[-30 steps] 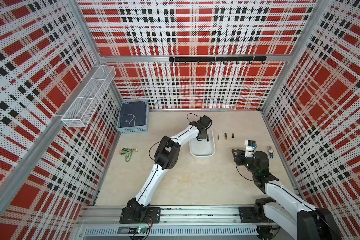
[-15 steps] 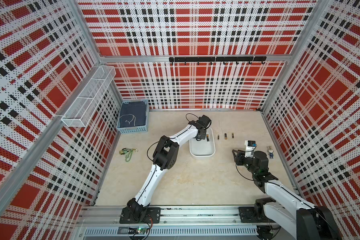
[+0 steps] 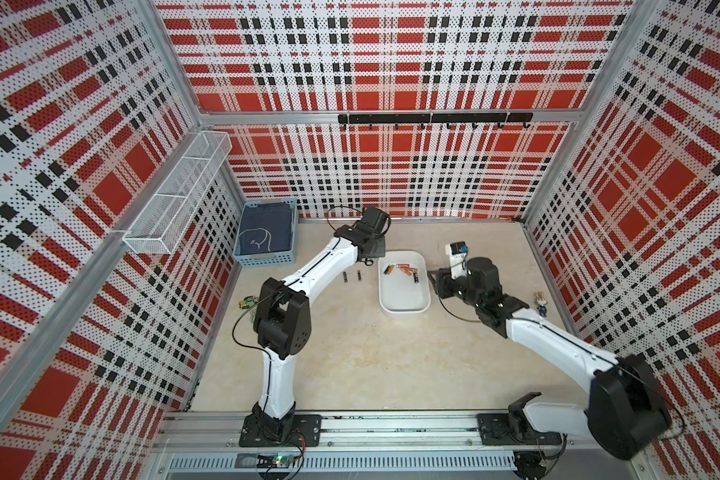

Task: Take the batteries out of the storage box
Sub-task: Place the battery at the center of the board.

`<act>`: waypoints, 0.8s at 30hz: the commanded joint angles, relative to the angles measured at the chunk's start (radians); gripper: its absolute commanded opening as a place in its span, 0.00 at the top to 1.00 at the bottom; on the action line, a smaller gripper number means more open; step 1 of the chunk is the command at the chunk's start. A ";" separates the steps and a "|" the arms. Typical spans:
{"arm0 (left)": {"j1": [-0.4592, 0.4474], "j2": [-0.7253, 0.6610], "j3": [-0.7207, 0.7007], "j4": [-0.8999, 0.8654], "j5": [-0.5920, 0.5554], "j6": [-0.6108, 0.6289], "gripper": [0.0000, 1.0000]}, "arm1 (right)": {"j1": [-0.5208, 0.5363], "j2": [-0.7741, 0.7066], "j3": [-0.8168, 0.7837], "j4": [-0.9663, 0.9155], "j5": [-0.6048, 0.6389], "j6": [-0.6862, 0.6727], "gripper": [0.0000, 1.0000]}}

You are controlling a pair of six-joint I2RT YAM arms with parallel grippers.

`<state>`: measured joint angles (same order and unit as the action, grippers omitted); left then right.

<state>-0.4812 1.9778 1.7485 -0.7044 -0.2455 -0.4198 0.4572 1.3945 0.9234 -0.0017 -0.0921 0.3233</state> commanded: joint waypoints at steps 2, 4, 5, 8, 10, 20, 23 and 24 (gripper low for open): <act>0.104 -0.070 -0.218 0.091 -0.007 0.018 1.00 | 0.063 0.242 0.252 -0.330 0.007 -0.063 0.57; 0.146 -0.094 -0.295 0.131 -0.005 0.030 1.00 | 0.080 0.348 0.359 -0.387 0.036 -0.060 0.57; 0.170 -0.101 -0.333 0.153 0.011 0.035 1.00 | 0.083 0.403 0.428 -0.428 0.041 -0.057 0.57; 0.214 -0.098 -0.406 0.215 0.047 0.047 1.00 | 0.085 0.534 0.577 -0.519 0.068 -0.048 0.59; 0.222 -0.083 -0.432 0.245 0.043 0.079 1.00 | 0.085 0.600 0.649 -0.555 0.080 -0.060 0.59; 0.226 0.015 -0.408 0.282 0.031 0.095 1.00 | 0.087 0.770 0.852 -0.673 0.207 -0.112 0.59; 0.226 0.035 -0.399 0.282 0.032 0.092 1.00 | 0.085 0.805 0.873 -0.682 0.226 -0.116 0.60; 0.227 0.040 -0.399 0.283 0.030 0.093 1.00 | 0.086 0.814 0.878 -0.676 0.227 -0.119 0.60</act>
<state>-0.2539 1.9984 1.3197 -0.4431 -0.2161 -0.3359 0.5468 2.1654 1.7840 -0.6426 0.0933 0.2222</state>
